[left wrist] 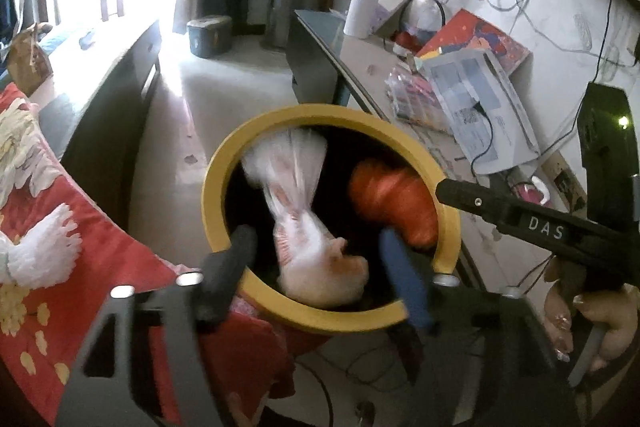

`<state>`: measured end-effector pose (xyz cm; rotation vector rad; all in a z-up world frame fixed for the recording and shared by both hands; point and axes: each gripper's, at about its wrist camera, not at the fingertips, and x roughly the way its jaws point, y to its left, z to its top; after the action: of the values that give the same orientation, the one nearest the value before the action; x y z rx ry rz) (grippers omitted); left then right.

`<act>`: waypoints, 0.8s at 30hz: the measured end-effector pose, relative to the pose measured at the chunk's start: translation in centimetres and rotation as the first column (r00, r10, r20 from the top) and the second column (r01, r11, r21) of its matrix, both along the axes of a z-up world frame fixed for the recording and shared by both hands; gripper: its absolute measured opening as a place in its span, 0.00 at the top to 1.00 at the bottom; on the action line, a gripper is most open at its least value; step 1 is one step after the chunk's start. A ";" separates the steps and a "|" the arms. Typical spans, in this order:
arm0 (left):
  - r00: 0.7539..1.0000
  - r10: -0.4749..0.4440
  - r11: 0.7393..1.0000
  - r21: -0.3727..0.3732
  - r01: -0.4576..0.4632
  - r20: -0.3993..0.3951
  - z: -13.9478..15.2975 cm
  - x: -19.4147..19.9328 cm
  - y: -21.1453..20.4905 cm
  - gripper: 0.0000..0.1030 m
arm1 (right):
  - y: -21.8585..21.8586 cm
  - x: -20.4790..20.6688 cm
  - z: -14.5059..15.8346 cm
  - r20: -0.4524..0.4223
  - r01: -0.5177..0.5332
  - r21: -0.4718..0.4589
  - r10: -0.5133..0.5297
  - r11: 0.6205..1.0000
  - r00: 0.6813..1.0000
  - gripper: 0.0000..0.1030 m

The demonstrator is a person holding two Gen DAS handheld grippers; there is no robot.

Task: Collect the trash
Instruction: 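Open the left tool over the bin while the right tool opens to drop the red bag, then move both open tools back over the remaining wrappers on the bedspread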

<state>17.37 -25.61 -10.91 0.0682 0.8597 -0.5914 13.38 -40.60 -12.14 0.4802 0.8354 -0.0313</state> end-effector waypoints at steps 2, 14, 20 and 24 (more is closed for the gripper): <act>1.000 0.015 1.000 -0.009 -0.015 0.013 0.4 -0.2 0.5 0.26 | 0.2 -0.1 0.3 0.010 0.005 -0.017 -0.005 1.000 1.000 0.59; 0.985 0.111 0.992 -0.068 -0.103 0.133 4.4 -2.9 4.6 0.08 | 3.3 -1.5 4.3 0.140 0.003 -0.187 0.024 0.982 0.990 0.36; 0.971 0.143 0.989 -0.074 -0.131 0.192 6.1 -4.4 6.1 0.08 | 4.4 -2.2 5.8 0.186 -0.004 -0.212 0.044 0.977 0.982 0.33; 0.963 0.162 0.986 -0.077 -0.149 0.215 6.9 -5.1 7.0 0.08 | 5.1 -2.6 6.5 0.203 -0.010 -0.220 0.056 0.975 0.978 0.33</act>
<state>12.28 -18.63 -4.05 0.0110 0.6239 -0.4520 10.76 -35.46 -5.66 0.2568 0.6256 -0.0406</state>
